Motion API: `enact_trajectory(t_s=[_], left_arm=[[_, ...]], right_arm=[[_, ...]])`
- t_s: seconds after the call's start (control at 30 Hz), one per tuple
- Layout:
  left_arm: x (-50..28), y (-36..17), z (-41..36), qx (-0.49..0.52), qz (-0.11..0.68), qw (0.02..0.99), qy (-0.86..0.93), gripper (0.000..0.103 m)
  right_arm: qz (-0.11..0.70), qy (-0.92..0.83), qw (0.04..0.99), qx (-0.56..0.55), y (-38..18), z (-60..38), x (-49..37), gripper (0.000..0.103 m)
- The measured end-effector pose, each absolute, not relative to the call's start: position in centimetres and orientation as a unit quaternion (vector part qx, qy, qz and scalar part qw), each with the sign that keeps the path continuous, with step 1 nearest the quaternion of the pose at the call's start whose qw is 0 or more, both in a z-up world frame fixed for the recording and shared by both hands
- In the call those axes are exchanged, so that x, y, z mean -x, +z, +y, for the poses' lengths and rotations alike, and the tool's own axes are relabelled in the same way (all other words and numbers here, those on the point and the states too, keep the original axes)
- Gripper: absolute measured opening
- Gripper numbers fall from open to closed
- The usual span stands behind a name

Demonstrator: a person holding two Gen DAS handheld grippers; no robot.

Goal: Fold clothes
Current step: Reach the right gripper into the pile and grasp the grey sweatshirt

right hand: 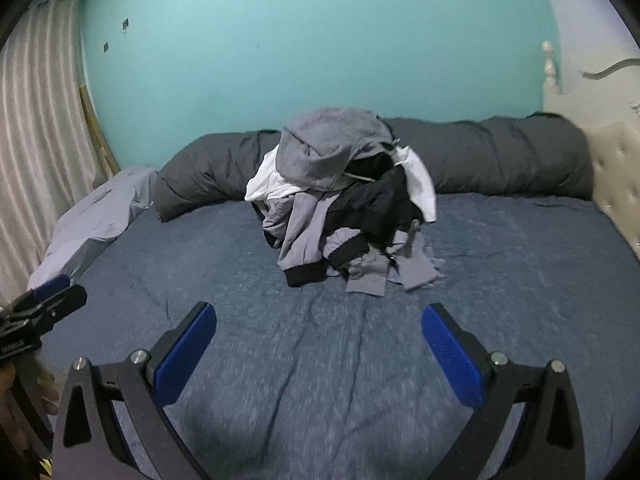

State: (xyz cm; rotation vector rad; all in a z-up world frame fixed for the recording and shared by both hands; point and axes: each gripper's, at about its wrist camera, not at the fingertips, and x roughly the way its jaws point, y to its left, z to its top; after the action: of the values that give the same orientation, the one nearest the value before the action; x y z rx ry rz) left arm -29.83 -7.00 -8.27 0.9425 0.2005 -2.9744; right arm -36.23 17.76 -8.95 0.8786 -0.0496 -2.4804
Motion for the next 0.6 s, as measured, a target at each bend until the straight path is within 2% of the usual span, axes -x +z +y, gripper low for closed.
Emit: enact_trajectory(t_s=[0.6], left_arm=[[45.0,-10.1,-13.1,-0.358,0.119,0.037,-0.926,0.103]], right_arm=[[0.013,-0.893,0.258,-0.368,-11.0,7.5,57.4,0.093]])
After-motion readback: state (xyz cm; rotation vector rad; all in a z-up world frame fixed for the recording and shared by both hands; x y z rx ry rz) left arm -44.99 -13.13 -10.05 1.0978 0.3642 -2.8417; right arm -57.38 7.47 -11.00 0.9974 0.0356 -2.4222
